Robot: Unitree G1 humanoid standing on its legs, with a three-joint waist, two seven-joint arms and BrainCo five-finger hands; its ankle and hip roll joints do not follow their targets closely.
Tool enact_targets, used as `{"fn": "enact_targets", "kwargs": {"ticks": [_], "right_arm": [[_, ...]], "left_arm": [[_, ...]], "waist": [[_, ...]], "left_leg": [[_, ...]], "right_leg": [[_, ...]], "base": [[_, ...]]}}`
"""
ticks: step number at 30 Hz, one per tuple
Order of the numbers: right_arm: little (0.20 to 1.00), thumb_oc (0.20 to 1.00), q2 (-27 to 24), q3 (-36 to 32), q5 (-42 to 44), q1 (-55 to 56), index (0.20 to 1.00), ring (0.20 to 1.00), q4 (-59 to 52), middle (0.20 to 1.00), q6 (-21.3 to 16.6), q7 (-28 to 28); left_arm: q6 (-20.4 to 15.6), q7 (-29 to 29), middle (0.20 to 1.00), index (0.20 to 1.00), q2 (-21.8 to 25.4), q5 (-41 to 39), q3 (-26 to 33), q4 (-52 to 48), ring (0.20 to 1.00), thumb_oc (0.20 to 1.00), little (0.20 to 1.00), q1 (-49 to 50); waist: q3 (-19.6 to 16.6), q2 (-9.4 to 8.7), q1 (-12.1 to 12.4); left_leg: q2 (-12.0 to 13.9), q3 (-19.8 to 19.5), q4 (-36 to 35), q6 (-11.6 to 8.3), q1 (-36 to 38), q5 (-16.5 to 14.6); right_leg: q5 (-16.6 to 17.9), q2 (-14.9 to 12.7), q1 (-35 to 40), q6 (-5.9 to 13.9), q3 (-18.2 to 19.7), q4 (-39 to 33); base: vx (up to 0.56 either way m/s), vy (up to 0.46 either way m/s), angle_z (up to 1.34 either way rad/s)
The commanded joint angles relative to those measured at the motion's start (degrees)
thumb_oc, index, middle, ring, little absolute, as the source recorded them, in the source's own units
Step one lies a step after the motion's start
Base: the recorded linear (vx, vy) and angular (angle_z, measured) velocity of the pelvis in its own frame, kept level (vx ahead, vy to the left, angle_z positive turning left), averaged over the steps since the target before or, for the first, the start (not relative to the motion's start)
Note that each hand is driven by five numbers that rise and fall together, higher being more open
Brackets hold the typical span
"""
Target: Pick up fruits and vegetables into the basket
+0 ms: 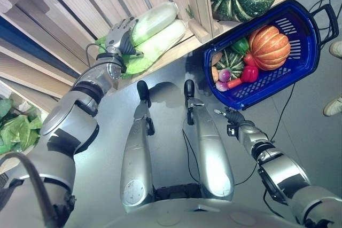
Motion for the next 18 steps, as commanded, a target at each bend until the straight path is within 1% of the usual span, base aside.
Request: {"fn": "enact_targets", "kwargs": {"ticks": [1,11,14,18], "right_arm": [[1.0,1.0,-0.19,1.77,0.67,2.39,1.0,1.0,-0.8,1.0,0.68,-0.89],[1.0,1.0,0.61,2.8,1.85,1.79,1.0,1.0,-0.74,1.0,0.61,-1.49],[1.0,1.0,0.7,3.01,1.97,1.41,1.0,1.0,-0.82,1.0,0.97,-1.56],[1.0,1.0,0.93,3.22,2.13,1.11,1.0,1.0,-0.82,1.0,1.1,-1.58]], "left_arm": [[1.53,2.3,1.0,1.0,0.14,-2.81,4.69,4.98,1.0,1.0,1.0,-2.04],[3.05,7.03,1.0,1.0,0.17,-3.27,6.5,8.69,1.0,1.0,1.0,-3.02],[4.3,6.84,1.0,1.0,0.21,-3.43,6.71,9.37,1.0,1.0,1.0,-3.57],[4.76,6.62,1.0,1.0,0.24,-3.65,6.76,10.52,1.0,1.0,1.0,-4.18]], "waist": [[-1.96,-2.07,0.62],[-1.96,-2.85,0.65],[-1.96,-3.1,0.67],[-1.96,-3.34,0.62]], "left_leg": [[0.16,-0.37,8.04,0.46,-3.04,-6.93],[0.11,-0.58,8.23,0.39,-3.78,-6.83],[0.16,-0.59,8.34,0.3,-4.04,-6.75],[0.22,-0.62,8.31,0.25,-4.24,-6.74]], "right_leg": [[6.13,0.94,1.22,1.51,0.95,-7.22],[6.27,1.19,0.59,1.43,0.97,-7.09],[6.33,1.22,0.45,1.45,0.92,-7.07],[6.38,1.27,0.21,1.45,0.87,-7.05]], "base": [[0.0,0.007,-0.04],[0.0,0.001,-0.01],[0.0,0.0,0.0],[0.0,0.0,0.0]]}}
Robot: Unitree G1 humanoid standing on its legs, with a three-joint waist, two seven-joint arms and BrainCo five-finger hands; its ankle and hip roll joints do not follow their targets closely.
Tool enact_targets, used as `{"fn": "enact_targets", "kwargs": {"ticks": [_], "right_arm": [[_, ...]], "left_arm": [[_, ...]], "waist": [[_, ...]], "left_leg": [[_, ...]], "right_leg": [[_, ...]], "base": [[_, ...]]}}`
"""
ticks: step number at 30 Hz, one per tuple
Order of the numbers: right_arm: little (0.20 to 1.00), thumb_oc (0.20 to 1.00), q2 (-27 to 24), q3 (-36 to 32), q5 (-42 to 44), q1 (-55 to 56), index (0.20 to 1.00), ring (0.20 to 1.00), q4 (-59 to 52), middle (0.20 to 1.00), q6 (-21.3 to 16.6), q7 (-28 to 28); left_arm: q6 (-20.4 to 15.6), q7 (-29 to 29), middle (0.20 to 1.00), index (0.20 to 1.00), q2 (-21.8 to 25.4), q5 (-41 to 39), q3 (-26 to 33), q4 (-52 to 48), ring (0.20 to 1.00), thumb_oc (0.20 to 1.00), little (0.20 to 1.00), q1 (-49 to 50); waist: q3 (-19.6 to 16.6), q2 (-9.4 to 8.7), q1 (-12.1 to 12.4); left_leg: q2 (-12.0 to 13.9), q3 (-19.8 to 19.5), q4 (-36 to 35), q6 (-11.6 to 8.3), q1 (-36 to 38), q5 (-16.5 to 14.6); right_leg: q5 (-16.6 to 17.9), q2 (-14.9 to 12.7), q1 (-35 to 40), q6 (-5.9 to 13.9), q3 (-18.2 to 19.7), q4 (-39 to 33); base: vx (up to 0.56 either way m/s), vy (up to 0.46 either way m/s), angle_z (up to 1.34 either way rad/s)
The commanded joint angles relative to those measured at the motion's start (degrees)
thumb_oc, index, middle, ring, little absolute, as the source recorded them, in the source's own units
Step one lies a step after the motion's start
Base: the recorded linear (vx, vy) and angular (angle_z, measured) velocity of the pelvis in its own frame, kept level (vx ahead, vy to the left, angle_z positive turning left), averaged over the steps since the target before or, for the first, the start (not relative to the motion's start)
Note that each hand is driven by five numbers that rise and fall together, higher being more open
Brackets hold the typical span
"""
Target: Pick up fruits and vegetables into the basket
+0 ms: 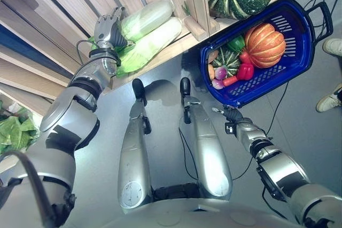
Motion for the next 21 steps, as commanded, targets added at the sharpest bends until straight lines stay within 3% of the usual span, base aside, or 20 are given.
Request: {"fn": "enact_targets", "kwargs": {"ticks": [1,21], "right_arm": [[1.0,1.0,0.78,1.25,2.05,2.0,1.0,1.0,-0.54,1.0,0.91,-0.78],[1.0,1.0,0.73,1.81,2.4,1.25,1.0,1.0,-0.36,1.0,0.61,-0.51]], "left_arm": [[3.38,0.21,1.0,1.0,0.3,-2.6,5.12,7.14,1.0,1.0,1.0,-2.46],[6.22,-4.21,1.0,1.0,-0.32,-1.69,3.79,9.74,1.0,1.0,1.0,-2.6]], "waist": [[-1.94,-1.86,0.81],[-1.94,-2.7,0.46]], "left_leg": [[0.01,-0.66,7.26,0.42,-3.2,-6.4],[0.09,-0.88,7.63,0.31,-4.86,-6.2]], "right_leg": [[6.27,0.93,0.98,1.63,0.71,-7.14],[6.84,1.11,-0.43,1.71,0.55,-7.33]], "base": [[0.0,0.0,0.0],[0.0,0.0,-0.01]]}}
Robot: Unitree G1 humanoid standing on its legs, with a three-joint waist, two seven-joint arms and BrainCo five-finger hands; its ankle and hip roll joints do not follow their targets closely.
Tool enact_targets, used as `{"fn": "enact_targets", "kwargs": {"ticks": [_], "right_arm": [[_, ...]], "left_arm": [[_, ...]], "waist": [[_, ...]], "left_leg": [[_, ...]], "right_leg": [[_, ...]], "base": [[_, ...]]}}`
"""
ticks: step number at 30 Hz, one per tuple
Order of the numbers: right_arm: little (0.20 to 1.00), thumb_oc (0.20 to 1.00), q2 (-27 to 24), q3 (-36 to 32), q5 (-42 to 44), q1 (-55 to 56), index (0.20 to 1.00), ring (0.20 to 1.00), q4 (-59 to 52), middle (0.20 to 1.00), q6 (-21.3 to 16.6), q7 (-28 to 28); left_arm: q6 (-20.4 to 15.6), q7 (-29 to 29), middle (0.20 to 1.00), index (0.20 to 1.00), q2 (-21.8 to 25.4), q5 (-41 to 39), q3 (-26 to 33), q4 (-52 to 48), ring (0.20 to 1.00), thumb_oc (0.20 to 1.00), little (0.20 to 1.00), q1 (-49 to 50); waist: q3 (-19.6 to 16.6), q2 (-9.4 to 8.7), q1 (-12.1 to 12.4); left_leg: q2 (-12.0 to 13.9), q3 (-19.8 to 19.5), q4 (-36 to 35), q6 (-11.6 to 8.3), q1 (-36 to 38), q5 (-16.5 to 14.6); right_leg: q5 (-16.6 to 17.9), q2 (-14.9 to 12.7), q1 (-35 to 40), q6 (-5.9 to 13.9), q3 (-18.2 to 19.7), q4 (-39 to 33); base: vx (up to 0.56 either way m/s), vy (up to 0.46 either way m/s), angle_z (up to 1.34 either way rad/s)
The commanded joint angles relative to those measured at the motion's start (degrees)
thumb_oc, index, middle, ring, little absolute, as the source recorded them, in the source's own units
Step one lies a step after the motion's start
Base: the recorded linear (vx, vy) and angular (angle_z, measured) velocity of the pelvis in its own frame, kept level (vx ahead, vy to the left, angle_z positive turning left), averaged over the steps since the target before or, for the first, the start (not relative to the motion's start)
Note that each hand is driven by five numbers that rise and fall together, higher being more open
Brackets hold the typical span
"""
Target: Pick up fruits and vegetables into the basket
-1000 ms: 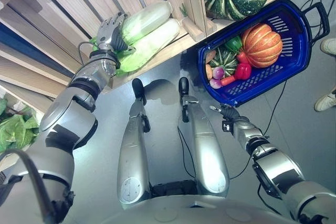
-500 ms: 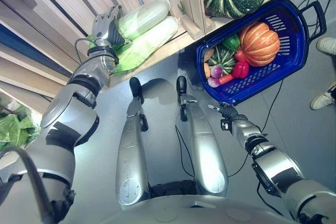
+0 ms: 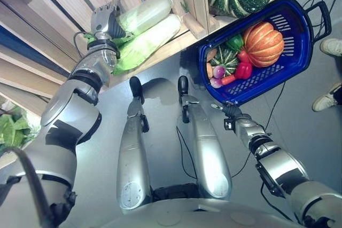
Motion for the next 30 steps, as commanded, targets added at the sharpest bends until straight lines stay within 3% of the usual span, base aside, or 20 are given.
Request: {"fn": "enact_targets", "kwargs": {"ticks": [1,3,4,5,8,9,16,19,21,23,24,30], "right_arm": [[1.0,1.0,0.6,1.57,2.21,2.82,1.0,1.0,-0.48,1.0,0.45,-0.38],[1.0,1.0,0.67,1.53,2.2,2.75,1.0,1.0,-0.61,1.0,0.55,-0.47],[1.0,1.0,0.72,1.65,2.32,2.62,1.0,1.0,-0.6,1.0,0.57,-0.59],[1.0,1.0,0.72,1.68,2.33,2.61,1.0,1.0,-0.6,1.0,0.58,-0.61],[1.0,1.0,0.76,1.64,2.27,2.38,1.0,1.0,-0.61,1.0,0.72,-0.66],[1.0,1.0,0.71,1.69,2.27,2.2,1.0,1.0,-0.54,1.0,0.71,-0.62],[1.0,1.0,0.49,1.5,1.83,1.98,1.0,1.0,-0.45,1.0,0.67,-0.4],[1.0,1.0,0.42,1.46,1.9,1.95,1.0,1.0,-0.44,1.0,0.58,-0.29],[1.0,1.0,0.46,1.5,1.94,1.8,1.0,1.0,-0.35,1.0,0.61,-0.38],[1.0,1.0,0.39,1.54,1.91,1.78,1.0,1.0,-0.44,1.0,0.61,-0.41],[1.0,1.0,0.34,1.48,1.87,1.79,1.0,1.0,-0.48,1.0,0.66,-0.4],[1.0,1.0,0.5,1.67,2.21,1.46,1.0,1.0,-0.3,1.0,0.95,-0.34]], "left_arm": [[3.16,-2.77,1.0,1.0,0.44,-1.48,3.16,6.98,1.0,1.0,1.0,2.15],[3.18,-3.39,0.871,0.871,0.23,-1.55,2.8,7.07,0.871,0.871,0.871,2.33],[3.1,-4.16,0.58,0.58,-0.03,-1.45,2.49,7.34,0.58,0.58,0.58,2.42],[3.12,-4.33,0.58,0.58,-0.07,-1.47,2.45,7.36,0.58,0.58,0.58,2.44],[3.0,-5.67,0.222,0.222,-0.51,-1.37,2.08,7.58,0.222,0.222,0.222,2.82],[2.88,-6.1,0.2,0.2,-0.66,-1.58,1.82,7.75,0.2,0.2,0.2,2.94],[3.34,-9.52,0.2,0.2,-0.98,-1.98,0.82,7.3,0.2,0.2,0.2,3.48],[3.31,-9.95,0.294,0.294,-1.08,-0.94,0.26,7.59,0.294,0.294,0.294,3.72],[3.43,-9.87,0.416,0.416,-1.23,-0.9,0.12,7.71,0.416,0.416,0.416,3.87],[4.32,-9.81,0.78,0.78,-1.32,-1.11,-0.03,7.54,0.78,0.78,0.78,4.03],[4.48,-10.03,1.0,1.0,-1.27,-1.28,-0.01,7.49,1.0,1.0,1.0,4.07],[3.63,-8.84,1.0,1.0,-1.37,-2.23,0.37,7.7,1.0,1.0,1.0,4.36]], "waist": [[-1.73,-1.27,-0.14],[-1.73,-1.29,-0.16],[-1.73,-1.26,-0.18],[-1.73,-1.26,-0.18],[-1.73,-1.28,-0.23],[-1.73,-1.25,-0.26],[-1.73,-1.03,-0.33],[-1.73,-1.06,-0.32],[-1.73,-1.04,-0.32],[-1.73,-1.06,-0.36],[-1.73,-1.05,-0.38],[-1.73,-1.16,-0.26]], "left_leg": [[-0.77,-0.78,6.11,0.9,-2.53,-5.58],[-0.79,-0.76,5.97,0.94,-2.52,-5.56],[-0.82,-0.76,5.97,0.97,-2.61,-5.52],[-0.82,-0.76,5.96,0.98,-2.62,-5.52],[-0.88,-0.76,6.13,1.02,-2.81,-5.54],[-0.91,-0.73,6.21,1.03,-2.99,-5.52],[-0.93,-0.48,5.89,1.08,-3.14,-5.39],[-0.96,-0.49,5.88,1.1,-3.15,-5.37],[-0.99,-0.47,5.77,1.11,-3.08,-5.3],[-0.93,-0.46,5.73,1.06,-3.11,-5.24],[-0.96,-0.44,5.69,1.07,-3.07,-5.22],[-0.89,-0.44,5.61,1.03,-3.18,-5.06]], "right_leg": [[6.59,0.3,1.36,2.12,0.55,-7.35],[6.68,0.26,1.41,2.13,0.51,-7.57],[6.78,0.22,1.32,2.14,0.51,-7.63],[6.79,0.22,1.31,2.14,0.51,-7.63],[6.89,0.22,1.13,2.13,0.55,-7.63],[6.91,0.23,0.94,2.11,0.58,-7.59],[7.08,0.23,0.68,2.26,0.61,-7.79],[7.17,0.17,0.78,2.29,0.56,-7.96],[7.25,0.15,0.85,2.28,0.57,-8.08],[7.29,0.13,0.79,2.32,0.59,-8.11],[7.32,0.14,0.81,2.31,0.61,-8.14],[7.45,0.28,0.74,2.32,0.62,-8.19]], "base": [[0.0,0.0,0.0],[0.0,0.0,0.0],[0.0,0.0,0.0],[0.0,0.0,0.0],[0.0,0.0,0.0],[0.0,0.0,0.0],[0.0,0.003,0.0],[0.0,0.0,0.0],[0.0,0.0,0.0],[0.0,0.0,0.0],[0.0,0.0,0.0],[0.0,-0.002,-0.03]]}}
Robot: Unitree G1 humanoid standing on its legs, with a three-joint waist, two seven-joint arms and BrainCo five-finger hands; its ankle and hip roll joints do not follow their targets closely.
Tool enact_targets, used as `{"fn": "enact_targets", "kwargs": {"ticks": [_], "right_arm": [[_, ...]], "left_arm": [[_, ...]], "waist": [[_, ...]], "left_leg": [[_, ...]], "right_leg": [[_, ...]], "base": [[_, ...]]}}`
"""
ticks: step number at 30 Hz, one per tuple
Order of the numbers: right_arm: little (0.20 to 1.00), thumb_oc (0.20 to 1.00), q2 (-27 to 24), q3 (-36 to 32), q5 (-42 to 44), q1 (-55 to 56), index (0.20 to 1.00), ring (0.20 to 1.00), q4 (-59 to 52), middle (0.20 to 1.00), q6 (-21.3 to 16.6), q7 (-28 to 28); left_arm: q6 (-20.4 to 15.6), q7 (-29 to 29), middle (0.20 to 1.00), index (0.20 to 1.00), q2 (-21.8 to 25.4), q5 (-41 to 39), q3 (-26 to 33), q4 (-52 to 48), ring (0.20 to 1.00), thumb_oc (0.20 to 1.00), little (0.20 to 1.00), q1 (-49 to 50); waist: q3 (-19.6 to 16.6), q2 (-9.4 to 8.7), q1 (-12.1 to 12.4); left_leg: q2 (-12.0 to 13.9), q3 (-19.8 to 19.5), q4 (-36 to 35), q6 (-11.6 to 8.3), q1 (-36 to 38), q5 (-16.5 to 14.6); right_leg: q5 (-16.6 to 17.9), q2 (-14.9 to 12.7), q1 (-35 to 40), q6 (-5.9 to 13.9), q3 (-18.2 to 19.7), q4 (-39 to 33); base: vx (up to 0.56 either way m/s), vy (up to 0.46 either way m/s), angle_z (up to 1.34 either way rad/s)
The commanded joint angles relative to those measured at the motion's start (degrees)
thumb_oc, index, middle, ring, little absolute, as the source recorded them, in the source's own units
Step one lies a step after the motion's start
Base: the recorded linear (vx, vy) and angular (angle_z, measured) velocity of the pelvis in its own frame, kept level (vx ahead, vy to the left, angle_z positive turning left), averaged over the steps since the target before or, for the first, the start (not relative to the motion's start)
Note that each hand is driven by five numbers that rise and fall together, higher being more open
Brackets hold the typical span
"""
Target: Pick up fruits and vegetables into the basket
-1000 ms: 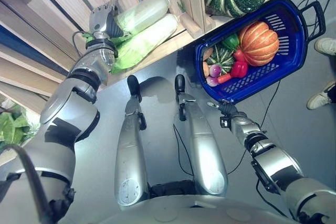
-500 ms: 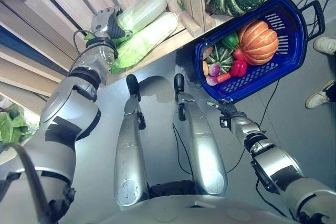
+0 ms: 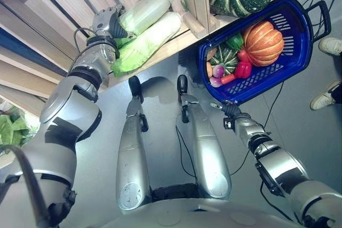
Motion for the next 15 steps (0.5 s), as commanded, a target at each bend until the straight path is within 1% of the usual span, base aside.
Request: {"fn": "enact_targets", "kwargs": {"ticks": [1,5,8,15], "right_arm": [[1.0,1.0,0.41,1.64,2.22,2.24,1.0,1.0,-0.25,1.0,0.4,-0.33],[1.0,1.0,0.67,1.64,2.31,2.29,1.0,1.0,-0.19,1.0,0.33,-0.44],[1.0,1.0,0.87,1.78,2.49,2.26,1.0,1.0,-0.02,1.0,0.33,-0.48],[1.0,1.0,1.34,1.9,2.6,2.03,1.0,1.0,-0.12,1.0,0.45,-0.64]], "left_arm": [[2.66,-1.76,1.0,1.0,-1.71,-1.77,1.64,7.64,1.0,1.0,1.0,5.29],[1.79,-0.53,1.0,1.0,-2.04,-3.15,2.4,7.52,1.0,1.0,1.0,5.35],[0.47,0.16,1.0,1.0,-2.16,-3.6,2.91,7.56,1.0,1.0,1.0,5.25],[1.08,-2.17,1.0,1.0,-3.02,-3.53,2.48,7.33,1.0,1.0,1.0,5.07]], "waist": [[-1.7,-1.13,-0.64],[-1.7,-1.27,-0.56],[-1.7,-1.34,-0.45],[-1.7,-1.56,-0.48]], "left_leg": [[-0.86,-0.67,5.51,0.92,-2.96,-4.74],[-0.9,-0.78,5.35,0.92,-2.94,-4.71],[-0.9,-0.89,5.35,0.93,-2.92,-4.72],[-0.92,-0.97,5.23,0.91,-2.85,-4.74]], "right_leg": [[7.01,0.23,0.9,2.15,0.19,-7.38],[7.04,0.29,0.97,2.18,0.21,-7.53],[7.02,0.33,0.99,2.17,0.15,-7.43],[7.15,0.36,1.07,2.27,0.1,-7.63]], "base": [[0.0,0.0,0.0],[0.0,0.0,0.0],[0.0,0.0,0.0],[0.0,0.0,0.0]]}}
